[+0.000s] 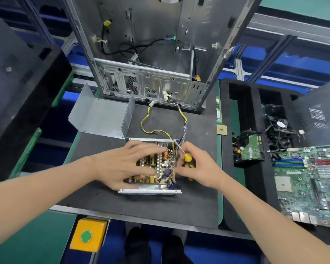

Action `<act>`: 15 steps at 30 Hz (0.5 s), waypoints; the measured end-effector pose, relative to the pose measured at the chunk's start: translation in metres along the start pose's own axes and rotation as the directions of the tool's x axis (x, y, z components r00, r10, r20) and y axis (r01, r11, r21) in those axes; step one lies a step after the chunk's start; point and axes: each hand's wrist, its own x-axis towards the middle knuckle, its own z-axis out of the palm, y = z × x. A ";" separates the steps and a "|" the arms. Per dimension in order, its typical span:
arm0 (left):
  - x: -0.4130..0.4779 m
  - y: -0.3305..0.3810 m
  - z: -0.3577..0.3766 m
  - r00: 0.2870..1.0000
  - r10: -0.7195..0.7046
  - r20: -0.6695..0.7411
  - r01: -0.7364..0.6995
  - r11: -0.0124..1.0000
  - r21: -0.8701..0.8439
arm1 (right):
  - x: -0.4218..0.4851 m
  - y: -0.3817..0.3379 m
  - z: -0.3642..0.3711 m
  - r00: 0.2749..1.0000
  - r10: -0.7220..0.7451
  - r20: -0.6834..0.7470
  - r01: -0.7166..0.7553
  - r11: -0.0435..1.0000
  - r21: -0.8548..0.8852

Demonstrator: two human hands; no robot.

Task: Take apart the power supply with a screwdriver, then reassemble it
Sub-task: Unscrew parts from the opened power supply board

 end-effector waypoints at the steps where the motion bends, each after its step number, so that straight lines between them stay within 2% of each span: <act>1: -0.002 -0.001 -0.003 1.000 -0.005 -0.011 0.005 1.000 0.018 | -0.002 -0.001 -0.003 1.000 0.003 -0.015 -0.003 1.000 0.012; 4: -0.003 0.002 -0.014 0.990 -0.008 -0.143 0.034 0.983 0.178 | -0.007 -0.003 -0.010 0.999 0.000 -0.049 0.002 0.999 0.045; 6: 0.008 0.004 -0.024 0.960 -0.172 -0.222 0.212 0.963 0.170 | -0.011 -0.004 -0.012 0.998 -0.013 -0.061 0.016 0.998 0.057; 8: 0.023 0.006 -0.036 0.886 -0.436 -0.158 0.453 0.887 0.092 | -0.015 -0.006 -0.013 0.997 -0.026 -0.072 0.030 0.998 0.052; 10: 0.036 0.005 -0.042 0.796 -0.605 0.000 0.600 0.790 0.127 | -0.018 -0.008 -0.014 0.996 -0.026 -0.083 0.030 0.998 0.048; 13: 0.047 0.005 -0.050 0.741 -0.662 0.112 0.632 0.744 0.219 | -0.023 -0.011 -0.016 0.994 -0.034 -0.108 0.037 0.999 0.026; 15: 0.050 0.009 -0.050 0.707 -0.700 0.100 0.670 0.708 0.222 | -0.025 -0.013 -0.019 0.991 -0.032 -0.132 0.033 0.999 0.004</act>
